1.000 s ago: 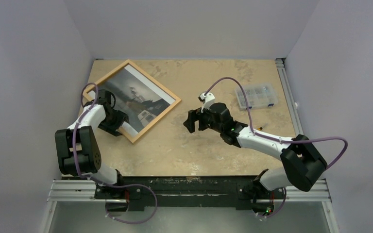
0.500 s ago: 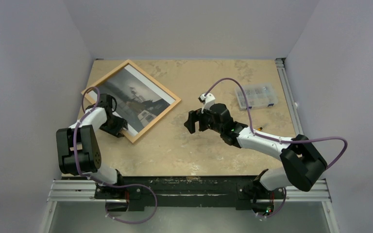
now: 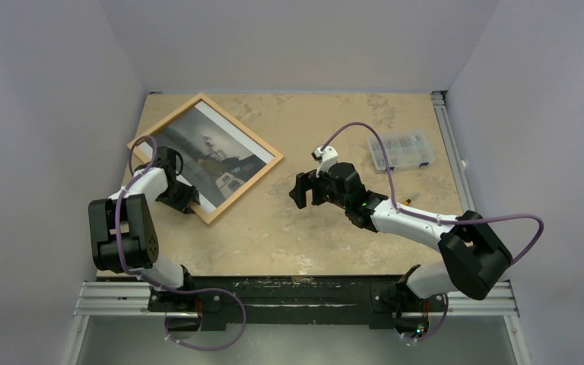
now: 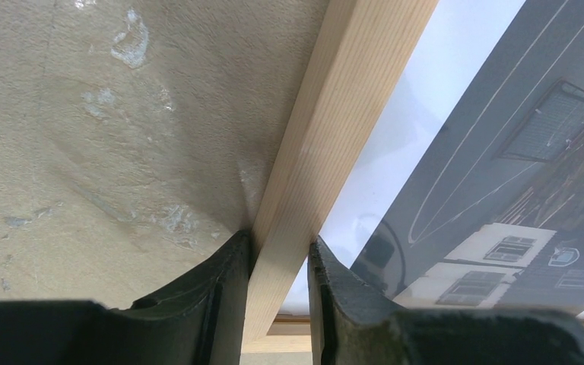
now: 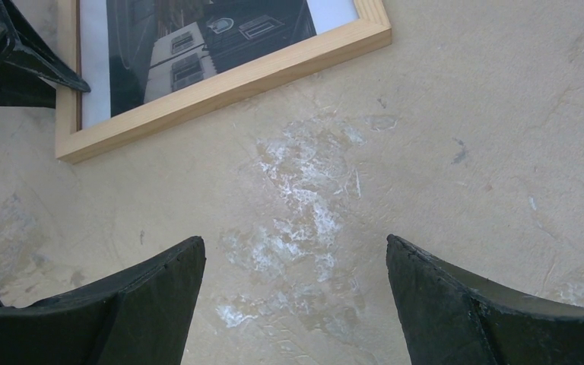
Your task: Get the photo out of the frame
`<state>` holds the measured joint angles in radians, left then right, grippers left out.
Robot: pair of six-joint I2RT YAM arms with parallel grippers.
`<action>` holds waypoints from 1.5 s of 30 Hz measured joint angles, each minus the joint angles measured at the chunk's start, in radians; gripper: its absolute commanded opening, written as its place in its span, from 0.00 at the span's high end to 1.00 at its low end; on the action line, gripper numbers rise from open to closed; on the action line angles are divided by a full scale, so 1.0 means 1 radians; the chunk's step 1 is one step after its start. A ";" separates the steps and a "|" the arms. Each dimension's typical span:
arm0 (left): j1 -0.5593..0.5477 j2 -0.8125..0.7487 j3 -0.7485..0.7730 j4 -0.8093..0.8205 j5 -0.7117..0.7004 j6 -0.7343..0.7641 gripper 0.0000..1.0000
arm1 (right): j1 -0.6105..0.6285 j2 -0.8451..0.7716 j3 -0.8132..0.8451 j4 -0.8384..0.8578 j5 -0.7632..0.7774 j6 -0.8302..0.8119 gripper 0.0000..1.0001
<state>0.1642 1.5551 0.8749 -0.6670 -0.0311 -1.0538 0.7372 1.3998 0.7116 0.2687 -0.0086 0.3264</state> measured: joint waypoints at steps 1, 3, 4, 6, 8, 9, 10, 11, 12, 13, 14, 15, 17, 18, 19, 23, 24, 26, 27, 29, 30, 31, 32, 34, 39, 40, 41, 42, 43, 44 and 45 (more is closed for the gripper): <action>0.000 0.000 0.000 0.000 0.000 0.002 0.96 | 0.000 0.000 0.000 0.000 0.000 0.000 0.13; 0.000 -0.001 0.000 0.000 0.002 0.006 1.00 | 0.000 0.000 0.000 0.000 0.000 -0.001 0.13; 0.000 -0.001 0.000 0.000 0.002 0.010 1.00 | 0.000 0.000 0.000 0.001 0.000 -0.001 0.13; 0.000 -0.003 0.000 0.001 0.002 0.017 1.00 | 0.000 0.000 -0.001 0.001 0.000 -0.002 0.13; 0.000 -0.007 0.000 0.000 0.002 0.020 1.00 | 0.000 0.000 -0.001 0.001 0.000 -0.003 0.13; 0.000 -0.009 0.000 0.000 0.002 0.022 1.00 | 0.000 0.000 -0.001 0.001 0.000 -0.003 0.13; 0.000 -0.012 0.000 -0.002 0.002 0.023 1.00 | 0.000 0.000 -0.001 0.001 0.001 -0.003 0.13; 0.000 -0.016 0.000 -0.005 0.002 0.024 1.00 | 0.000 0.000 -0.001 0.001 0.002 -0.003 0.13; 0.000 -0.019 0.000 -0.008 0.001 0.025 1.00 | 0.000 0.000 -0.001 0.001 0.003 -0.003 0.13; 0.000 -0.024 0.000 -0.011 0.001 0.025 1.00 | 0.000 0.000 -0.001 0.001 0.005 -0.003 0.13; 0.000 -0.031 0.000 -0.013 0.001 0.025 1.00 | 0.000 0.000 -0.001 0.001 0.010 -0.003 0.13; 0.000 -0.039 0.000 -0.017 0.001 0.025 1.00 | 0.000 0.000 -0.001 0.001 0.013 -0.003 0.13; 0.000 -0.064 0.000 -0.029 0.001 0.025 1.00 | 0.000 0.000 -0.001 0.001 0.018 -0.003 0.13; 0.000 -0.079 0.000 -0.034 0.001 0.026 1.00 | 0.000 0.000 -0.001 0.001 0.018 -0.003 0.13; 0.000 -0.099 0.000 -0.041 0.001 0.026 1.00 | 0.000 0.000 -0.001 0.001 0.018 -0.003 0.13; -0.001 -0.179 0.003 -0.064 -0.003 0.034 1.00 | 0.000 -0.001 -0.006 0.005 0.019 -0.003 0.13; -0.001 -0.198 0.005 -0.069 -0.006 0.038 1.00 | 0.000 -0.002 -0.010 0.007 0.020 -0.003 0.13; -0.003 -0.236 0.008 -0.076 -0.017 0.048 1.00 | 0.000 -0.005 -0.017 0.008 0.024 -0.003 0.13; -0.006 -0.252 0.010 -0.079 -0.023 0.051 1.00 | 0.000 -0.009 -0.021 0.008 0.027 -0.003 0.13; -0.016 -0.286 0.012 -0.084 -0.038 0.056 1.00 | 0.000 -0.021 -0.029 0.009 0.033 -0.003 0.13; -0.023 -0.304 0.014 -0.086 -0.047 0.061 1.00 | 0.000 -0.032 -0.034 0.010 0.040 -0.003 0.13; -0.032 -0.321 0.016 -0.089 -0.058 0.068 1.00 | 0.000 -0.040 -0.038 0.012 0.045 -0.003 0.13; -0.042 -0.337 0.018 -0.092 -0.071 0.071 1.00 | 0.000 -0.047 -0.042 0.017 0.047 -0.003 0.13; -0.064 -0.362 0.025 -0.102 -0.097 0.079 1.00 | 0.000 -0.056 -0.050 0.025 0.057 -0.002 0.13; -0.139 -0.408 0.052 -0.137 -0.177 0.108 1.00 | 0.000 -0.102 -0.089 0.043 0.113 -0.002 0.12; -0.148 -0.411 0.054 -0.141 -0.187 0.111 1.00 | 0.000 -0.119 -0.100 0.045 0.126 -0.002 0.11; -0.156 -0.414 0.055 -0.145 -0.200 0.116 1.00 | 0.000 -0.133 -0.106 0.047 0.134 -0.002 0.10; -0.163 -0.417 0.055 -0.148 -0.208 0.119 1.00 | 0.000 -0.142 -0.111 0.053 0.145 -0.002 0.06; -0.169 -0.418 0.055 -0.152 -0.210 0.124 1.00 | 0.000 -0.146 -0.113 0.058 0.150 -0.001 0.04; -0.174 -0.420 0.055 -0.157 -0.213 0.126 1.00 | -0.001 -0.146 -0.113 0.066 0.150 0.005 0.03; -0.175 -0.422 0.055 -0.161 -0.213 0.130 1.00 | -0.004 -0.142 -0.113 0.072 0.146 0.011 0.02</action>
<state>-0.0105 1.1336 0.9295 -0.8280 -0.2440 -0.9237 0.7330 1.2575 0.5991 0.3405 0.1379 0.3374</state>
